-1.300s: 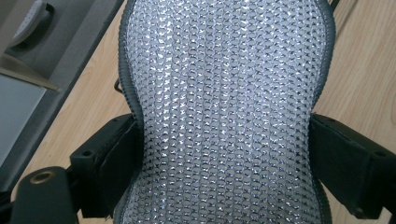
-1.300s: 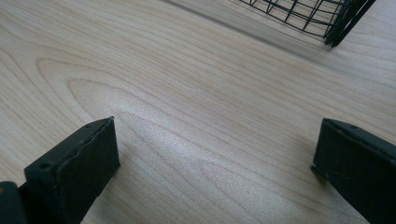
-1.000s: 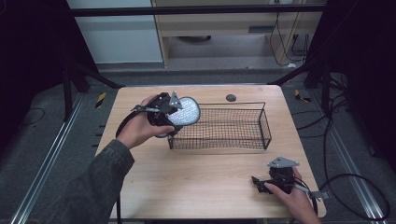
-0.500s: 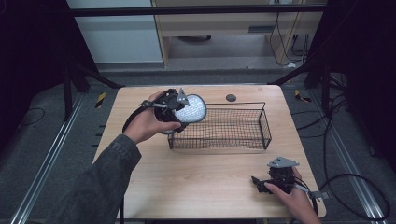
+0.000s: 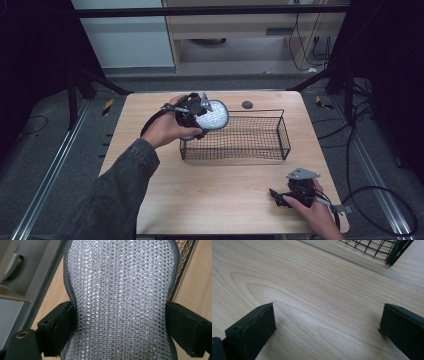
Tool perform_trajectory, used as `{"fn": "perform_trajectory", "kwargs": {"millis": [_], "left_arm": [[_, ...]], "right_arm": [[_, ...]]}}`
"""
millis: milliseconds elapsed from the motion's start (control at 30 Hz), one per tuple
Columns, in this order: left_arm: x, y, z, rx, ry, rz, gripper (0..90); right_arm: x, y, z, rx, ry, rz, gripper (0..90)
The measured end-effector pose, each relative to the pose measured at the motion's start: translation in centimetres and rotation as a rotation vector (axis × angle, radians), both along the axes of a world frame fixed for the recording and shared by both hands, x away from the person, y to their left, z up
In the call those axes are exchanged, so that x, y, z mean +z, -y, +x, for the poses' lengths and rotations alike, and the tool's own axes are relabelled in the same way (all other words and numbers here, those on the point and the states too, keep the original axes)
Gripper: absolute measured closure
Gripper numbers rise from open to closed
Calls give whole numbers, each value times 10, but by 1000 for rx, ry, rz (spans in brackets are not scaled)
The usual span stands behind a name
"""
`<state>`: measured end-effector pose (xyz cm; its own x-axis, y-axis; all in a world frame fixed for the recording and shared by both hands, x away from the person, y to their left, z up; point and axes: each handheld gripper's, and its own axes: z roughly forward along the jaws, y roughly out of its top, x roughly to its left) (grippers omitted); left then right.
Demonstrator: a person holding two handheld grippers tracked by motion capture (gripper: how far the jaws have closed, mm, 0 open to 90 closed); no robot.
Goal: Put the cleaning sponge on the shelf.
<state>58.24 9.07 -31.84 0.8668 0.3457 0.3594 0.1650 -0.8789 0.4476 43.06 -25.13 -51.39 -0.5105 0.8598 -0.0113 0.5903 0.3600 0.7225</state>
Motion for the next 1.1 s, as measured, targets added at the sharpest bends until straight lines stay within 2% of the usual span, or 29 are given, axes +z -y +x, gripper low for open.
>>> {"fn": "perform_trajectory", "kwargs": {"millis": [300,400,467,567,833,933,1000,1100], "left_arm": [[-2,9,10,-20,9,8,120],[-2,13,13,-28,15,33,120],[-2,15,14,-15,14,41,120],[-2,18,13,-20,20,33,120],[-9,21,18,-34,11,57,125],[-11,24,14,-47,19,67,127],[-14,27,11,-61,21,64,127],[-18,28,14,-55,17,65,126]], "right_arm": [[0,0,0,1,-2,1,3],[0,0,0,2,-1,0,3],[0,0,0,2,0,-1,3],[0,0,0,2,0,-1,3],[0,0,0,3,0,-1,3],[0,0,1,5,0,-1,3],[0,0,1,4,0,-1,3],[0,0,1,3,-2,0,3]]}}
